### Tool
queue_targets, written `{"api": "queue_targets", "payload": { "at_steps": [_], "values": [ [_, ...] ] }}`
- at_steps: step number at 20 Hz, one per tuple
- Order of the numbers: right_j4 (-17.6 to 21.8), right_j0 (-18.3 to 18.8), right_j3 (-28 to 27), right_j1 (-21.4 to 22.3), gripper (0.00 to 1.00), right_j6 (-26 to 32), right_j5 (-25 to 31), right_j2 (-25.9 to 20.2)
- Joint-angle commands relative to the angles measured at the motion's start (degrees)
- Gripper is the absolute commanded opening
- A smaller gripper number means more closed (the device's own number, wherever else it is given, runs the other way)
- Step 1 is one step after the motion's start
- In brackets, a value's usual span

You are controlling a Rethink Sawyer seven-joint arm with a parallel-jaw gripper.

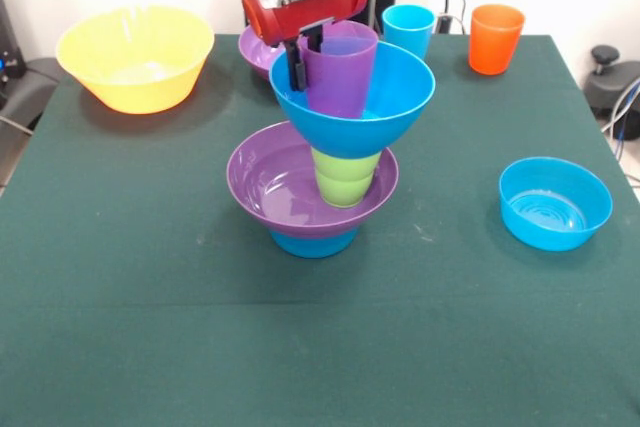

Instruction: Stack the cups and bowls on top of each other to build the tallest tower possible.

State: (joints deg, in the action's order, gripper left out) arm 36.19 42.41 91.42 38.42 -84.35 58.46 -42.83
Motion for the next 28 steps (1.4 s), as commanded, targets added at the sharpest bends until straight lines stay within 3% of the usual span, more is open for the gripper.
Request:
{"api": "queue_targets", "payload": {
  "at_steps": [1, 8, 16, 17, 28],
  "values": [
    [4.64, -0.17, -1.04, -1.05, 0.0, 16.75, 3.9, -0.06],
    [4.69, 0.3, -0.3, -0.64, 0.0, 15.04, 1.0, -0.56],
    [4.55, -0.42, -1.02, -0.84, 0.0, 14.46, 1.47, -0.61],
    [4.42, -0.46, -1.17, -0.88, 1.0, 14.39, 1.84, -0.51],
    [4.06, -0.77, -1.25, -0.88, 1.0, 14.26, 2.11, -0.79]
  ]
}}
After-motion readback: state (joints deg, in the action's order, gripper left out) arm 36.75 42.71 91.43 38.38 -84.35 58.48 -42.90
